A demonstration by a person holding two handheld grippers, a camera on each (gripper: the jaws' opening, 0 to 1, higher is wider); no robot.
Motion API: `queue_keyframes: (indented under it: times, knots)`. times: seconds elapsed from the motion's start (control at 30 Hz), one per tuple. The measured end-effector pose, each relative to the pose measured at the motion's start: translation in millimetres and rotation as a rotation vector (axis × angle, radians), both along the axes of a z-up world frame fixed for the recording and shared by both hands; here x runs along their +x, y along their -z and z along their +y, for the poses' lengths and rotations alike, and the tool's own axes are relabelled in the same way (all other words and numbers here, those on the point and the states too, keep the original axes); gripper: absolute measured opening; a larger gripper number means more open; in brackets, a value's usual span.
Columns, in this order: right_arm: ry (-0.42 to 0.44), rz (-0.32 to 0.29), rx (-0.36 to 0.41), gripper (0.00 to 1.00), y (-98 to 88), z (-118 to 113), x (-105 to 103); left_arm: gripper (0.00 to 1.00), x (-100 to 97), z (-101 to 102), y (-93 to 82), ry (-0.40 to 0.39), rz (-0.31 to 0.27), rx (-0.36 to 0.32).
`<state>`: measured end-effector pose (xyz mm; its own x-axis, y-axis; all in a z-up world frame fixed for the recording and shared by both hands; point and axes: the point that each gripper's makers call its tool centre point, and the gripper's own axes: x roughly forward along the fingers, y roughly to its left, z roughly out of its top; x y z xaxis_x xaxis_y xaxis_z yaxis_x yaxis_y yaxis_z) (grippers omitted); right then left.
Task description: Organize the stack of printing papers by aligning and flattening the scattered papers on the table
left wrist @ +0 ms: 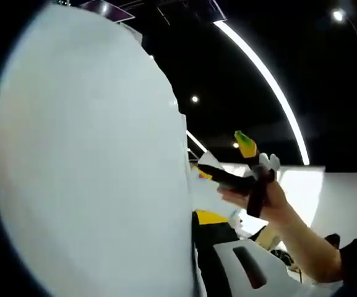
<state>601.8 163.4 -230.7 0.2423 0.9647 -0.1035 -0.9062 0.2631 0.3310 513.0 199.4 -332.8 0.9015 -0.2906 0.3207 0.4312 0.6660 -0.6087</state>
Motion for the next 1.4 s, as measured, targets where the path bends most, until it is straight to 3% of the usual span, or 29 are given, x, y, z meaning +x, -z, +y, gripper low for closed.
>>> queue_keyframes:
  times: [0.13, 0.3, 0.73, 1.27, 1.4]
  knots:
    - [0.035, -0.011, -0.013, 0.9, 0.9, -13.1, -0.1, 0.06, 0.7, 1.8, 0.9, 0.002, 0.002, -0.006]
    - [0.083, -0.052, -0.044, 0.9, 1.0, -35.1, 0.3, 0.06, 1.1, 3.2, 1.2, 0.005, 0.002, -0.011]
    - [0.183, -0.079, -0.075, 0.9, 6.6, -101.4, 1.4, 0.06, 1.2, 4.6, 1.2, 0.009, 0.004, -0.019]
    - [0.319, -0.08, -0.044, 0.9, -2.2, -171.2, 13.3, 0.06, 1.4, 2.5, 0.8, 0.01, 0.005, -0.015]
    - [0.347, -0.087, -0.079, 0.9, 3.6, -187.5, 13.1, 0.06, 1.4, 1.9, 0.7, 0.011, 0.006, -0.012]
